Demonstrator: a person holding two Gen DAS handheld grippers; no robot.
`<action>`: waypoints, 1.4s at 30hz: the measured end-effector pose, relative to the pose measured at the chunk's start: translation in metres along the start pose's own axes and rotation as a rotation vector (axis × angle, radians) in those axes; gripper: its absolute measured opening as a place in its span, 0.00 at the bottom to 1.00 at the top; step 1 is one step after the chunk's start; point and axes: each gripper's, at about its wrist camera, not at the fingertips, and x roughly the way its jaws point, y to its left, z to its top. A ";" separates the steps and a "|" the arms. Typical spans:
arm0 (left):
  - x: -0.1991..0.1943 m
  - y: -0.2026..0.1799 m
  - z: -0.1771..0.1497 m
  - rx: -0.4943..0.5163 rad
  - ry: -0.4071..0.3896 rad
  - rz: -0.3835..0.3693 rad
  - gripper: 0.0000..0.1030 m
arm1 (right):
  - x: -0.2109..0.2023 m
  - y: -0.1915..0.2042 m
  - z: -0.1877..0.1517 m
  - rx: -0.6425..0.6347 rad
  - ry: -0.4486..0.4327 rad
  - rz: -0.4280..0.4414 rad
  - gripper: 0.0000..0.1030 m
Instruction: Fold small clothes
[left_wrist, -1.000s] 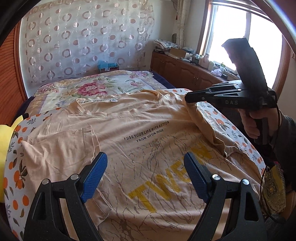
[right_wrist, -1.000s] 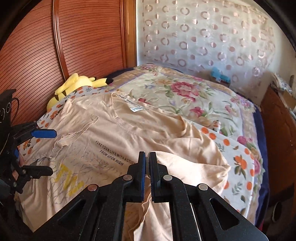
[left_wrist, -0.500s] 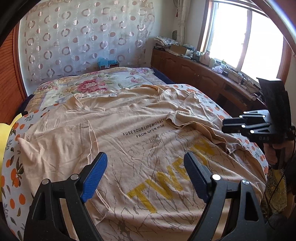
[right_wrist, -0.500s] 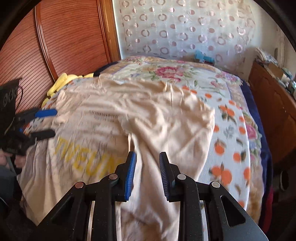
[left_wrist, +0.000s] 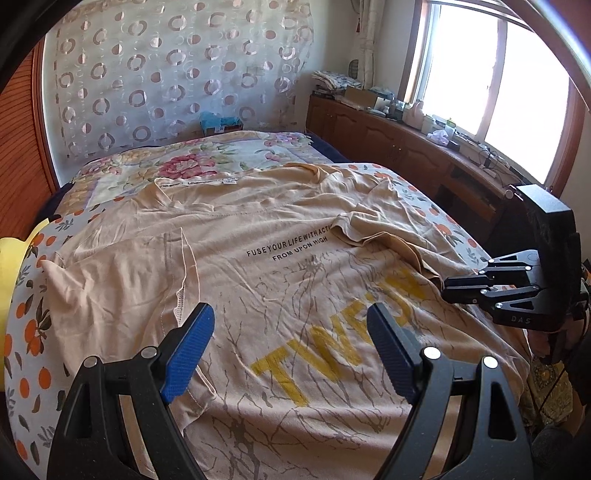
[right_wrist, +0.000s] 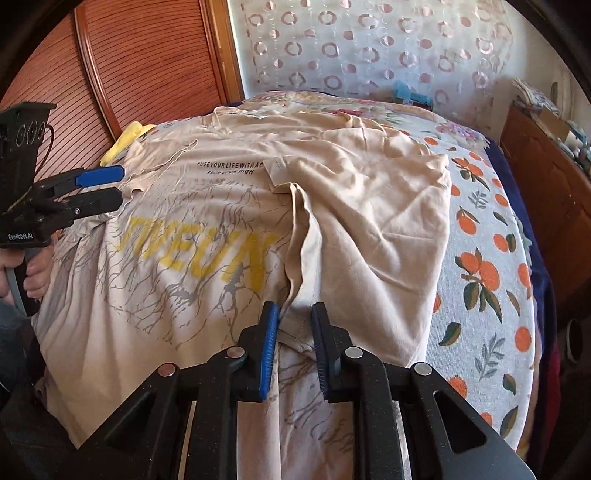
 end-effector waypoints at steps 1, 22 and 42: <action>-0.001 0.001 -0.001 -0.001 -0.001 0.003 0.83 | 0.001 0.001 0.000 -0.007 0.001 0.008 0.09; -0.030 0.063 -0.003 -0.097 -0.044 0.141 0.83 | -0.024 -0.001 -0.006 -0.022 -0.054 0.076 0.26; 0.006 0.191 0.019 -0.195 0.054 0.299 0.74 | 0.017 -0.073 0.063 0.049 -0.096 -0.099 0.52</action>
